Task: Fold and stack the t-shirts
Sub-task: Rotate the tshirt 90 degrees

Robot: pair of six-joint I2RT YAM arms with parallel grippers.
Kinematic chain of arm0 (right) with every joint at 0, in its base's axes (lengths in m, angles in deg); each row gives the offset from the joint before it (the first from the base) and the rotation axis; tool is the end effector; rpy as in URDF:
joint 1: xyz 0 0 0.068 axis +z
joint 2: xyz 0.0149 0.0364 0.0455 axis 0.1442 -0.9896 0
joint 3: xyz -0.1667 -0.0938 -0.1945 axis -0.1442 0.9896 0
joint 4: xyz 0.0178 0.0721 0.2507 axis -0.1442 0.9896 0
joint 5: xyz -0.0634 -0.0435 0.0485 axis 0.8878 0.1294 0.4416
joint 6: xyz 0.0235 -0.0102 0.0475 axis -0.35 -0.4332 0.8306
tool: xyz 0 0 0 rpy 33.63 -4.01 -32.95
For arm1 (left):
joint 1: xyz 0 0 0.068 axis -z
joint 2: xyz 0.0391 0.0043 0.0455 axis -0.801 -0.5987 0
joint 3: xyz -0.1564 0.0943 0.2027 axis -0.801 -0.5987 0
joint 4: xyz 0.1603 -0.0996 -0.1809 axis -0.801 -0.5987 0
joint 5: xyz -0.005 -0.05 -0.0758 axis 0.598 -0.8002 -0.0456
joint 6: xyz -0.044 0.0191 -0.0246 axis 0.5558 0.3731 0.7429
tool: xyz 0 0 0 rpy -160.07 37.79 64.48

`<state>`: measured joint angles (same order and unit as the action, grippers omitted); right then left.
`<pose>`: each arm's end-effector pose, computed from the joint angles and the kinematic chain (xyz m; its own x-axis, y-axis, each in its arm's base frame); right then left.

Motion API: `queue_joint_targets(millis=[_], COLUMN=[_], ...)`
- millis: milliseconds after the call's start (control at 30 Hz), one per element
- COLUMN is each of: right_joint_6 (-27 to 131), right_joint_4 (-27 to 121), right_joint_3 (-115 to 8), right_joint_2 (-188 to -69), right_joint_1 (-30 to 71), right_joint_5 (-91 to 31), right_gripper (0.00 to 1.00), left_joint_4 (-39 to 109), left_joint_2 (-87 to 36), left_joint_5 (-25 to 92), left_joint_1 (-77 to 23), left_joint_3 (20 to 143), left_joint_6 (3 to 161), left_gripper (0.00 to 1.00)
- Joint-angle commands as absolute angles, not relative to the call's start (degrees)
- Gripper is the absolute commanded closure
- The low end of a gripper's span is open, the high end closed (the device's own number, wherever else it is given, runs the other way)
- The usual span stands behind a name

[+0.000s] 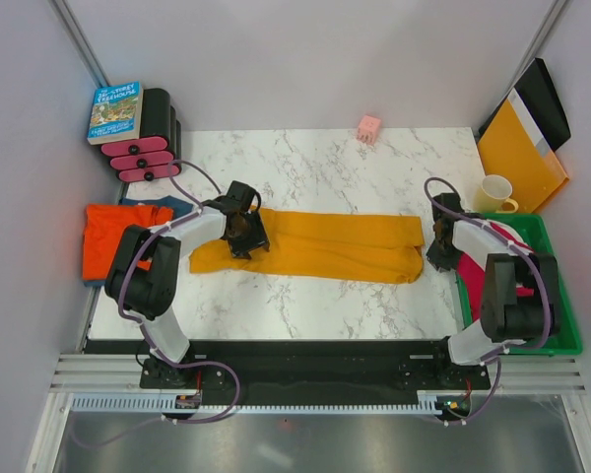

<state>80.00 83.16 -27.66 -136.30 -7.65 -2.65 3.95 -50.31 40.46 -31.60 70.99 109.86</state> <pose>0.2701 -0.0090 0.1666 -0.7543 0.5285 -0.3895 0.6117 0.7812 -0.1248 0.3132 -0.1253 0.1643 -0.9043 -0.3281 -0.2730 -0.2597 0.9306 -0.2580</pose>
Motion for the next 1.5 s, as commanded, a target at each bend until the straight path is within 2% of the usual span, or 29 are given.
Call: queue_joint_targets(millis=[0, 33, 67, 100, 133, 233, 300, 500, 867, 1033, 1467], right_joint_6=[82.4, 81.3, 80.2, 79.5, 78.6, 75.8, 75.2, 75.6, 76.4, 77.2, 83.3], right_joint_4=[84.0, 84.1, 82.8, 81.8, 80.4, 75.9, 76.0, 78.0, 79.8, 80.7, 86.2], right_joint_3=[-27.6, -28.4, -28.7, -28.7, -28.3, -28.2, -29.6, -27.4, -21.6, -19.8, -19.5], right_joint_2=[-133.0, -131.9, -130.6, -128.8, -124.6, -118.2, -118.1, -122.3, -120.6, -123.7, -125.8], right_joint_1=[-11.9, -12.1, -11.8, -11.2, -8.8, -1.1, 2.2, 7.3, 12.0, 12.8, 9.1], right_joint_5=[-1.6, -1.8, -4.8, -5.8, -7.3, -9.9, -13.2, -16.8, -18.0, -17.1, -5.6], right_gripper=[0.82, 0.84, 0.91, 0.91, 0.91, 0.77, 0.76, 0.87, 0.80, 0.79, 0.77], left_joint_4=[0.0, 0.0, -0.1, 0.0, 0.1, 0.3, 0.5, 0.4, 0.4, 0.3, -0.7], left_joint_2=[-49.3, -49.2, -49.2, -48.9, -48.5, -47.8, -47.7, -48.9, -49.3, -49.6, -48.6], left_joint_5=[42.7, 42.7, 42.7, 42.7, 42.7, 42.3, 42.2, 42.2, 40.6, 40.6, 41.8], left_joint_1=[-33.8, -34.2, -34.3, -34.3, -34.4, -34.4, -34.3, -34.4, -34.3, -34.4, -34.8], left_joint_3=[70.4, 70.2, 70.2, 70.2, 70.2, 70.3, 70.6, 70.9, 70.9, 71.0, 71.1], left_joint_6=[111.1, 111.1, 110.7, 110.6, 110.4, 110.2, 110.0, 109.7, 109.9, 110.0, 109.8], left_gripper=[0.37, 0.37, 0.37, 0.37, 0.37, 0.36, 0.34, 0.35, 0.35, 0.35, 0.35])
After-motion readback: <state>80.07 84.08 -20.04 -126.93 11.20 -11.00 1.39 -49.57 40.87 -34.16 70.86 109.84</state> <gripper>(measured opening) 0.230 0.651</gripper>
